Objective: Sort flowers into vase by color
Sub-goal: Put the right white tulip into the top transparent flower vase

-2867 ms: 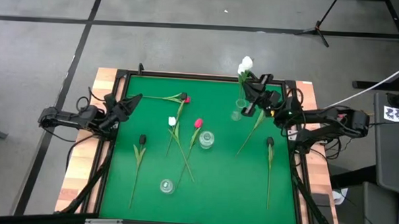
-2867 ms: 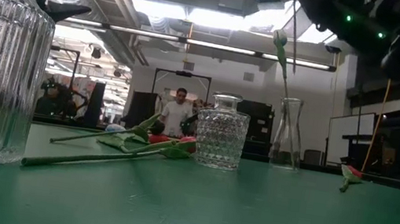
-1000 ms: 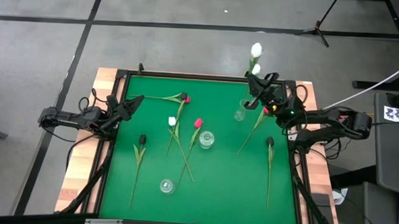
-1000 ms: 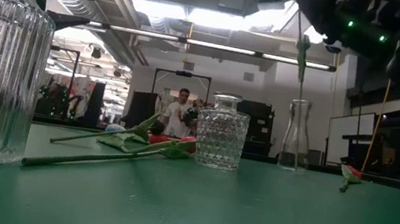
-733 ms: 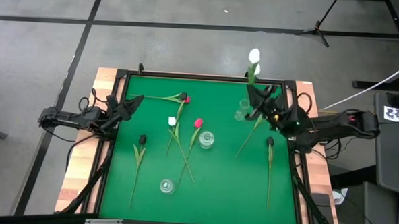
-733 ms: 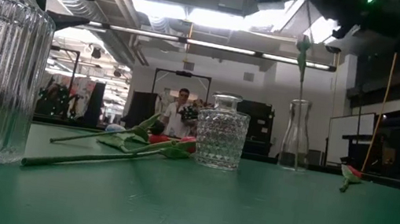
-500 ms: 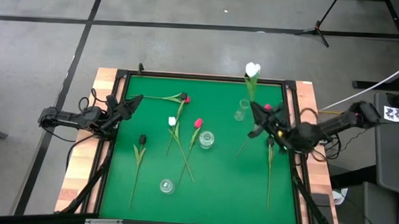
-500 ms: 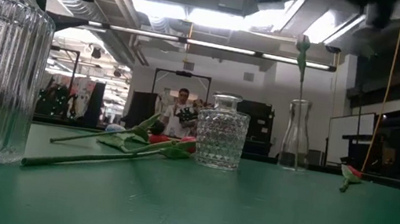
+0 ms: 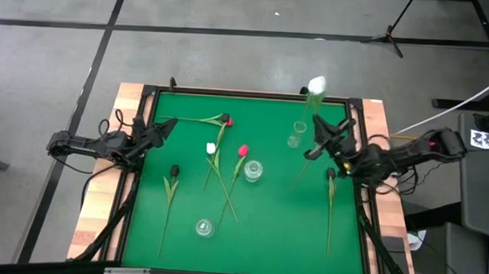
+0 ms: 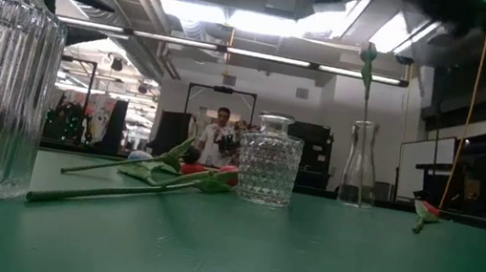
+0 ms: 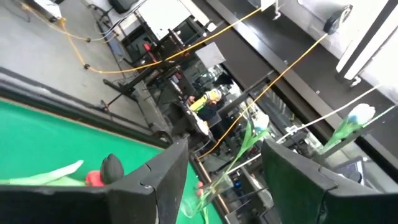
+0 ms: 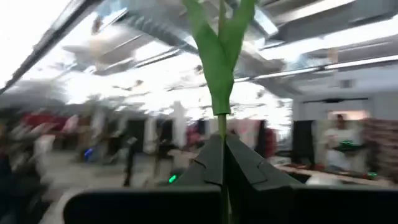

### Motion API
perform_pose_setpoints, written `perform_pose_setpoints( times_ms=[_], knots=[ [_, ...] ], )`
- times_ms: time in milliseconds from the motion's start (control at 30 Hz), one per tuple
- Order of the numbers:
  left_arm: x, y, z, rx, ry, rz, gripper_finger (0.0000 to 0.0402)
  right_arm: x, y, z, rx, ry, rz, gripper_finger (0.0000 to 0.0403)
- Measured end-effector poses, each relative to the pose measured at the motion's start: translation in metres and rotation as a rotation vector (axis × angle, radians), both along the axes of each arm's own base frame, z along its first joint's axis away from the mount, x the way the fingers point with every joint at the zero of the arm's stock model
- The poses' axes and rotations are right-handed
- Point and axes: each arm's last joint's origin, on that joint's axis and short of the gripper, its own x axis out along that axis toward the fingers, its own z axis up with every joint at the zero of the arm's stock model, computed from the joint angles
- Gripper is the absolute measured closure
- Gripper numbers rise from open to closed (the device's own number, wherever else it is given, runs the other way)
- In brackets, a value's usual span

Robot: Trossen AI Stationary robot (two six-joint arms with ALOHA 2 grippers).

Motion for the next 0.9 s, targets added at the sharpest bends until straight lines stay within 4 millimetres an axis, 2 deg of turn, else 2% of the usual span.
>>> perform_pose_setpoints(
  times_ms=[100,233,333,433,567,667,767,900],
  knots=[
    [0.000,0.000,-0.002,-0.022,0.005,-0.005,0.0202,0.001,-0.011,-0.006,-0.058,-0.018,0.036,0.0403],
    [0.001,0.000,-0.005,-0.048,0.007,-0.009,0.0202,0.004,-0.026,-0.002,-0.149,-0.016,0.024,0.0402],
    [0.001,0.000,-0.006,-0.048,0.019,-0.009,0.0202,0.005,-0.032,0.001,-0.116,-0.034,-0.007,0.0402],
    [0.001,0.000,-0.006,-0.048,0.018,-0.008,0.0202,0.009,-0.027,-0.004,-0.057,0.004,0.010,0.0402],
    [0.001,0.000,-0.006,-0.047,0.022,-0.008,0.0202,0.022,-0.003,-0.021,0.159,0.159,0.046,0.0402],
    [0.001,0.000,-0.008,-0.047,0.037,-0.007,0.0202,0.029,0.025,-0.021,0.328,0.221,0.059,0.0402],
    [0.001,0.000,-0.009,-0.063,0.040,-0.009,0.0202,0.032,0.056,-0.006,0.441,0.240,0.074,0.0402],
    [0.002,0.000,-0.013,-0.094,0.046,-0.010,0.0202,0.027,0.092,0.020,0.492,0.304,0.064,0.0402]
  ],
)
